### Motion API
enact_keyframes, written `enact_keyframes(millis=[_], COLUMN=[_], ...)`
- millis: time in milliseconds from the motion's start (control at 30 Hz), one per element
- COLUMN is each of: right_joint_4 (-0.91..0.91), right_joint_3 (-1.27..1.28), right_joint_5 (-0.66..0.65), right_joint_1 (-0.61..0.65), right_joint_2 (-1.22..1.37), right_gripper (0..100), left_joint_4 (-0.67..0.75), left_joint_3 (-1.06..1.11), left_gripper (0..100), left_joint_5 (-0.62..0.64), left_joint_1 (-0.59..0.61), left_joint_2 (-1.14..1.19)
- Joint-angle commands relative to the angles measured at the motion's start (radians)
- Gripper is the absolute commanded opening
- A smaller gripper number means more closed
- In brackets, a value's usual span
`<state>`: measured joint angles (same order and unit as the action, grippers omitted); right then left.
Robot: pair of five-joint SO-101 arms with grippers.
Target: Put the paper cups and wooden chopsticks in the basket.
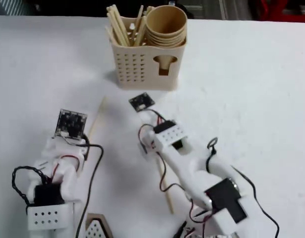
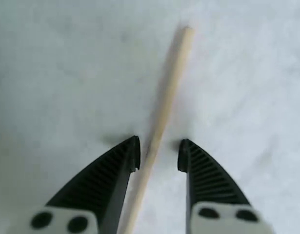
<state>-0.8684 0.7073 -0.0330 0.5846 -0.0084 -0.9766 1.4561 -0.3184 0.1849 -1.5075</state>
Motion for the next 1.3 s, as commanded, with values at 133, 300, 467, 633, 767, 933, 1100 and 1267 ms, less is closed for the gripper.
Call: enact_keyframes(millis=[133,300,467,633,767,933,1100,1267], right_joint_4=[0.004,-0.047,-0.067,-0.062,-0.067,-0.065,-0.058,0.051], right_joint_3=[-0.068,-0.072,-0.074,-0.075,-0.12,-0.265,-0.497,-0.697], right_joint_5=[0.006,0.003,0.008,0.008,0.006,-0.002,-0.002,-0.003], right_joint_1=[0.013,0.01,0.012,0.012,0.01,0.005,0.005,0.004], right_joint_2=[0.077,0.018,-0.165,-0.348,-0.472,-0.588,-0.599,-0.501], right_gripper=[2.7,1.8,1.8,1.8,1.8,1.7,1.7,1.7], left_joint_4=[0.021,0.021,0.021,0.021,0.021,0.021,0.021,0.021], left_joint_3=[0.009,0.011,0.011,0.012,0.012,0.012,0.012,0.012], left_gripper=[14,14,14,14,14,14,14,14], left_joint_5=[-0.009,-0.006,-0.008,-0.009,-0.009,-0.009,-0.009,-0.009], left_joint_1=[0.01,0.01,0.01,0.01,0.01,0.01,0.01,0.01], left_joint_2=[-0.013,-0.013,-0.013,-0.013,-0.013,-0.013,-0.013,-0.013])
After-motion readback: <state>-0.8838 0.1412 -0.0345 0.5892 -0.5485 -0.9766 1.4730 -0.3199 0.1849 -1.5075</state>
